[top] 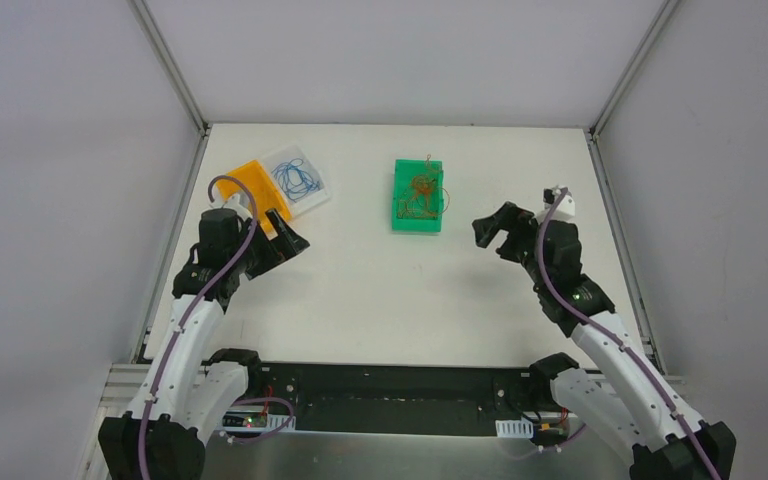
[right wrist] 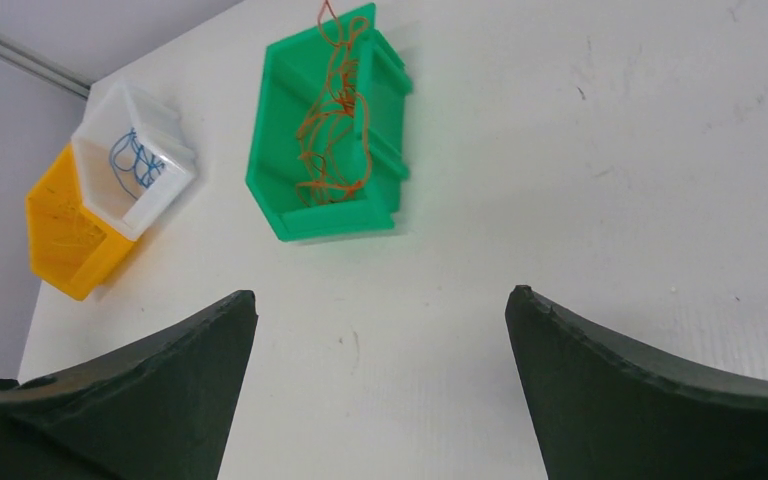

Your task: Untangle the cables

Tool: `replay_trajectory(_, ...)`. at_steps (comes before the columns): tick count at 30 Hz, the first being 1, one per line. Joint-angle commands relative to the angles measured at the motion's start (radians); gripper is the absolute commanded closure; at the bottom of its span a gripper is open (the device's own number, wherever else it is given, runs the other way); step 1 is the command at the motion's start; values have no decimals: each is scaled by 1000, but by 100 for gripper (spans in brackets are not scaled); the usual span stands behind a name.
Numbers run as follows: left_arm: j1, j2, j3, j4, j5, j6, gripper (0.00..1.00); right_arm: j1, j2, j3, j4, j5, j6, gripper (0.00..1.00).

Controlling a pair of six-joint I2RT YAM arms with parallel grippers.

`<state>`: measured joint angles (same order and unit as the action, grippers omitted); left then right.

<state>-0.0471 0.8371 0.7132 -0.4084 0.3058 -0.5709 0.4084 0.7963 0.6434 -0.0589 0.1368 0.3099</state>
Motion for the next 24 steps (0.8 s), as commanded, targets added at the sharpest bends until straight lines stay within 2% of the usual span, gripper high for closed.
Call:
replay_trajectory(1,-11,-53,-100,142,-5,-42,2,-19,-83,-65,-42,14,6,0)
replay_trajectory(9,-11,-135,-293,306,-40,-52,3,-19,-252,-232,-34,100,22,1)
replay_trajectory(19,-11,-121,-337,379,-46,-17,3,-19,-295,-273,-32,145,27,1)
replay_trajectory(21,-11,-114,-328,378,-66,7,3,-19,-288,-287,-12,203,19,1)
replay_trajectory(24,-11,-108,-315,396,-154,66,3,-19,-253,-364,141,350,-45,1)
